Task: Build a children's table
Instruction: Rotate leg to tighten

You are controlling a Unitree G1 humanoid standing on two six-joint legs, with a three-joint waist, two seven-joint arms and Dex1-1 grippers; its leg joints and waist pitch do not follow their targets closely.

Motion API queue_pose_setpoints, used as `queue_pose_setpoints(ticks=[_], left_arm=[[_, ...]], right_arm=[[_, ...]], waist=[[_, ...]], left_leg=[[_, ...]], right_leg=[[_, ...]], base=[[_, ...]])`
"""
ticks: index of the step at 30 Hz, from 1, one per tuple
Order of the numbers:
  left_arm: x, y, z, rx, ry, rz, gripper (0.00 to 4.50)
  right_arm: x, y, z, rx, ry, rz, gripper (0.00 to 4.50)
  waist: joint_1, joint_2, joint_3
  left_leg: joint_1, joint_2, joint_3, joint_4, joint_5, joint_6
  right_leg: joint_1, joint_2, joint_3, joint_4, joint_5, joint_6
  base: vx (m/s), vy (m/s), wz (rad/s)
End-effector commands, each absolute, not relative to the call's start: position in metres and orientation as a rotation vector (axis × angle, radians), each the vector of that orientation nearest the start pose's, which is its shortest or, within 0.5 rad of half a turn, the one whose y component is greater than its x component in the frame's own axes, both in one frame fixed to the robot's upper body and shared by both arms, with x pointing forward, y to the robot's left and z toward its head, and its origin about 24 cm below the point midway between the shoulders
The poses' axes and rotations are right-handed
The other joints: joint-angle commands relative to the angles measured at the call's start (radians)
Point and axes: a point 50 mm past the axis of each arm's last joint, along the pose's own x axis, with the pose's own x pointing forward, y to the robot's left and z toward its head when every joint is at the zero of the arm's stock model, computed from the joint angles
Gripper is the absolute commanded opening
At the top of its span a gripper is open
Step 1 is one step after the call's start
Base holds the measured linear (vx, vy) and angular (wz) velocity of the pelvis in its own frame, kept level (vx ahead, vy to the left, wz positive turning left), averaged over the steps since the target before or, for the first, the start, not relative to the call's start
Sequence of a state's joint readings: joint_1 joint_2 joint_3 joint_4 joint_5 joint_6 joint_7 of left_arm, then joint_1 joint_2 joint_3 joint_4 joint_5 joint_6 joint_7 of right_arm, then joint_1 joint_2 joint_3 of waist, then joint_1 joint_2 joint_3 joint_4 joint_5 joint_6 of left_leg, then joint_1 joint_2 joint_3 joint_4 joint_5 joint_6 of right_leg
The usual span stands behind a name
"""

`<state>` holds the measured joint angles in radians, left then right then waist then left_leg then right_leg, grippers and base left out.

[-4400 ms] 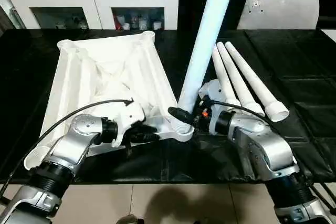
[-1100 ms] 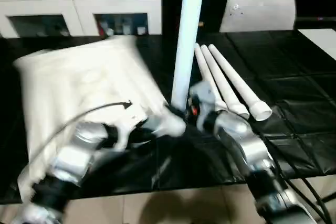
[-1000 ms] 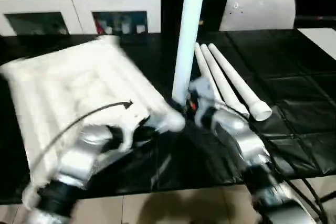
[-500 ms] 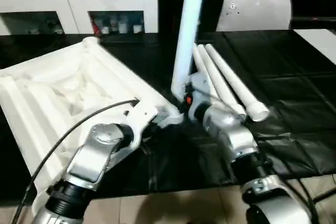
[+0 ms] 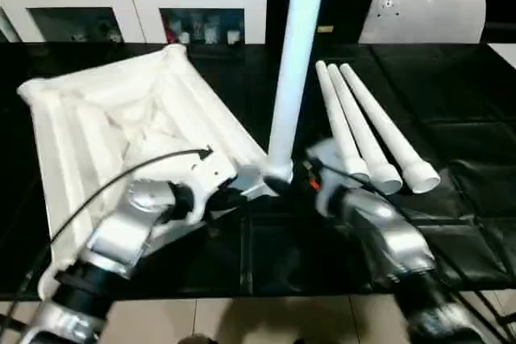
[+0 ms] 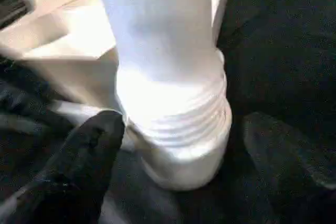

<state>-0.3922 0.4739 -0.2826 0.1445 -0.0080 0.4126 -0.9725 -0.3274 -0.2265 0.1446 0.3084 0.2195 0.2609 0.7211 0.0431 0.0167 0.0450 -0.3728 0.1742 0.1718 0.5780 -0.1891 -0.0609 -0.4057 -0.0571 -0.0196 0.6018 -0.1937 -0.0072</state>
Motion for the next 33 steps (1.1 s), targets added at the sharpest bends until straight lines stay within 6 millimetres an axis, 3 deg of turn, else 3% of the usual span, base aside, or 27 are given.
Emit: queue_pose_setpoints(ticks=[1, 5, 8, 16, 24, 33], left_arm=[[0.289, 0.143, 0.063, 0.464, 0.463, -1.208, 0.0], [0.288, 0.148, 0.063, 0.502, 0.464, -1.294, 0.0], [0.282, 0.151, 0.06, 0.538, 0.489, -1.454, 0.0], [0.284, 0.148, 0.057, 0.621, 0.497, -1.567, 0.0], [0.289, 0.147, 0.056, 0.673, 0.497, -1.611, 0.0], [0.293, 0.153, 0.055, 0.673, 0.506, -1.591, 0.0]], right_arm=[[0.291, -0.125, 0.05, 0.018, 0.238, 0.933, 4.3], [0.286, -0.135, 0.06, -0.008, 0.223, 1.0, 4.46], [0.282, -0.14, 0.071, -0.092, 0.223, 1.129, 4.46], [0.279, -0.133, 0.069, -0.214, 0.287, 1.322, 4.46], [0.284, -0.127, 0.063, -0.222, 0.352, 1.417, 3.9], [0.285, -0.128, 0.06, -0.2, 0.401, 1.468, 3.06]], waist=[[0.002, 0.009, -0.055], [0.008, 0.006, -0.053], [0.017, 0.008, -0.058], [0.028, 0.009, -0.059], [0.029, 0.003, -0.055], [0.036, 0.001, -0.058]], left_leg=[[0.013, 0.044, -0.012, -0.066, -0.196, 0.031], [0.015, 0.045, -0.011, -0.067, -0.207, 0.034], [0.021, 0.047, -0.009, -0.063, -0.189, 0.038], [0.017, 0.048, -0.009, -0.059, -0.182, 0.033], [0.018, 0.049, -0.01, -0.06, -0.232, 0.011], [0.017, 0.05, -0.008, -0.056, -0.196, 0.025]], right_leg=[[0.05, -0.063, 0.035, -0.068, -0.106, -0.204], [0.049, -0.064, 0.035, -0.071, -0.138, -0.205], [0.049, -0.063, 0.035, -0.066, -0.103, -0.21], [0.053, -0.068, 0.032, -0.057, -0.076, -0.239], [0.051, -0.07, 0.034, -0.064, -0.194, -0.223], [0.052, -0.071, 0.032, -0.057, -0.142, -0.239]], base=[[0.0, 0.0, 0.0], [0.0, 0.0, 0.0], [0.0, 0.0, 0.0], [0.0, 0.0, 0.0], [0.0, 0.0, 0.0], [0.0, 0.0, 0.0]])
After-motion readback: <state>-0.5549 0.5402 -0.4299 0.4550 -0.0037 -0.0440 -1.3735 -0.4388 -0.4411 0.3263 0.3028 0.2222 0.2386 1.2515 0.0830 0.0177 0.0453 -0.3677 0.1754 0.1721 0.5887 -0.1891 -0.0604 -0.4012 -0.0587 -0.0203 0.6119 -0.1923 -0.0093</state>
